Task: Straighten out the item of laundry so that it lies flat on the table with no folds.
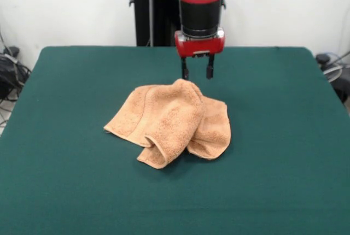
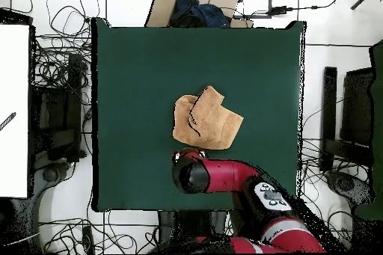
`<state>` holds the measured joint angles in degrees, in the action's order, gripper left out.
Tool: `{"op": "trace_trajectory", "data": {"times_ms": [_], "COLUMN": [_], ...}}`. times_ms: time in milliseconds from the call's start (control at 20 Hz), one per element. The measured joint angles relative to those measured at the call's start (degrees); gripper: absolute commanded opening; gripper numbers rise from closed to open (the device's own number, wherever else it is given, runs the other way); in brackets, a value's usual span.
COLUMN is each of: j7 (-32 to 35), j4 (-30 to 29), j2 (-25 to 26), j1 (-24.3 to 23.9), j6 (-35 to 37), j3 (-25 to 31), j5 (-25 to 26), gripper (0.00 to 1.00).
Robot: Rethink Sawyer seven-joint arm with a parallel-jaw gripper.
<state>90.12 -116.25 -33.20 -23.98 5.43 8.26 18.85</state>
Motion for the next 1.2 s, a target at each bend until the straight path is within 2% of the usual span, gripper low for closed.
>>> {"op": "trace_trajectory", "data": {"times_ms": [250, 400, 600, 850, 1200], "j7": [0.0, 0.0, 0.0, 0.0, 0.0], "j4": [0.0, 0.0, -0.1, -0.1, 0.2], "j2": [-0.4, -2.4, -8.0, -13.0, -13.9], "j1": [-0.4, -0.8, -1.9, -3.6, -4.5], "j6": [0.7, 3.2, 11.0, 17.3, 18.0], "j3": [0.7, 1.8, 4.4, 7.2, 9.1], "j5": [0.0, -0.1, -1.5, -2.9, -3.2], "gripper": [1.00, 1.00, 1.00, 1.00, 1.00]}}
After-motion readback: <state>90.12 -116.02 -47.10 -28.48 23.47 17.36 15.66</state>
